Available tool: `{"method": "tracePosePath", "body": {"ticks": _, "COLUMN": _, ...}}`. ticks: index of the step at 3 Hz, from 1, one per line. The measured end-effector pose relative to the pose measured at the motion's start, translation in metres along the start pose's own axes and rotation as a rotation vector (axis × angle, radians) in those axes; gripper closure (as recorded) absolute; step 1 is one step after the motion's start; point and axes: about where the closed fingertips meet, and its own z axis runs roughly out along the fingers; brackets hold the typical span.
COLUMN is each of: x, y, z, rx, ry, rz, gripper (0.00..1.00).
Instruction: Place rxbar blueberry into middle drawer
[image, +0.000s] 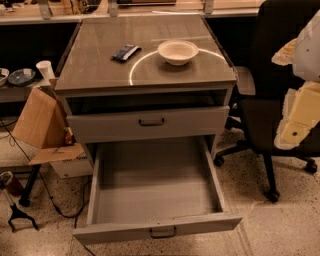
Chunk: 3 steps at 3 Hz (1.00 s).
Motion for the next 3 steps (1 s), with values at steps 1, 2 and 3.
{"method": "tracePosePath", "body": {"ticks": 1, "x": 0.000, "y": 0.000, "z": 0.000, "rx": 0.000, "ry": 0.000, "rz": 0.000, "gripper": 0.00}}
{"method": "tracePosePath", "body": {"ticks": 2, "x": -0.016, "y": -0.025, "z": -0.017, "rx": 0.069, "ry": -0.025, "rz": -0.025, "gripper": 0.00}}
{"method": "tracePosePath", "body": {"ticks": 3, "x": -0.052, "y": -0.076, "z": -0.032, "rx": 0.178, "ry": -0.103, "rz": -0.030, "gripper": 0.00}}
